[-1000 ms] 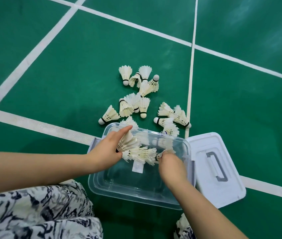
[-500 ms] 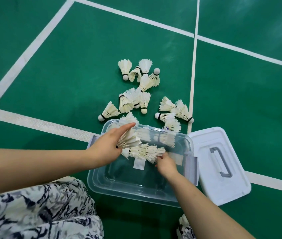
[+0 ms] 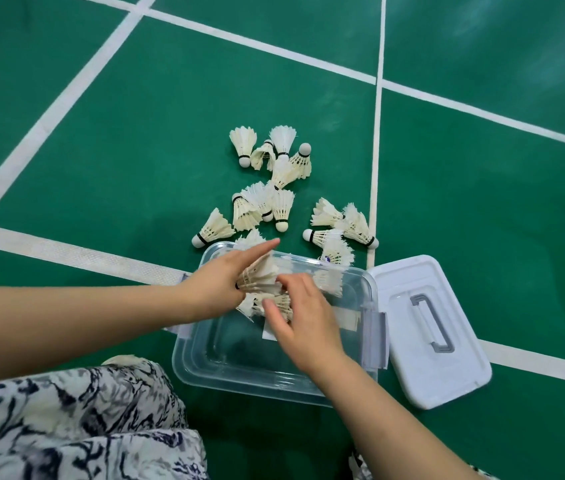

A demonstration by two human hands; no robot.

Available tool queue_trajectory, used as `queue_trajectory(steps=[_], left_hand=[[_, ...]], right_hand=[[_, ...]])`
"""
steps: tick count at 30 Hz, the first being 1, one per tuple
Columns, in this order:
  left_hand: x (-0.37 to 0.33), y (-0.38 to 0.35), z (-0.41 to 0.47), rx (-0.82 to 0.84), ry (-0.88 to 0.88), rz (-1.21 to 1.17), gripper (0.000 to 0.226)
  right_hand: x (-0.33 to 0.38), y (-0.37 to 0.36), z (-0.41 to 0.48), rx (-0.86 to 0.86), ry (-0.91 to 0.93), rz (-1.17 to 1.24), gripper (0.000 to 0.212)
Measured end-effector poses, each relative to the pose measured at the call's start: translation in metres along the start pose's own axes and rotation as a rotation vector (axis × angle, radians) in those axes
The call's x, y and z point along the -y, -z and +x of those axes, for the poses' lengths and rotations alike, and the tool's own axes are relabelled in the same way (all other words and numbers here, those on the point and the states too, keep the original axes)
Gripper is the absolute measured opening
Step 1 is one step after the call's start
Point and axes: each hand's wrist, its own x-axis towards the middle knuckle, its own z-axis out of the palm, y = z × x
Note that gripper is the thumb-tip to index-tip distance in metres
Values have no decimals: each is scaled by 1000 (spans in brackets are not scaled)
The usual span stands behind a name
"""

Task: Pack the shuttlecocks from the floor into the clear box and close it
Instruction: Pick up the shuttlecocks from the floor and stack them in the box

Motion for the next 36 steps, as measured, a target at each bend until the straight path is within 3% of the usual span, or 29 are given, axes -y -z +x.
queue_trajectory(steps=[5,7,10,13,16,21,27,31,36], left_hand=[[4,8,1,69,32,23,89],[6,9,-2,102,37,20,84],[7,12,-6,85,38,-6,78],[9,13,-10,-5,37,-19,65],[13,12,-15,-94,45,-62,56],[21,16,-18,-169,67,-126,50],[26,22,-17,-229,85,-153,50],[26,21,-16,-248,89,-170,48],[19,23,-15,-251,77,-170,44]], right_hand=[[-2,-7,10,-154,-29,130,41],[-8,-9,8,-160,-30,192,26],[-16,-13,1,-142,-57,278,25],[-22,-23,-5,-4,-200,350,29],[-23,-36,-8,306,-364,335,30],[-19,-54,0,606,-296,89,17],[-20,-72,12,698,-266,-64,14],[-24,-66,15,742,-269,-21,27],[-28,-34,19,631,-286,12,42]])
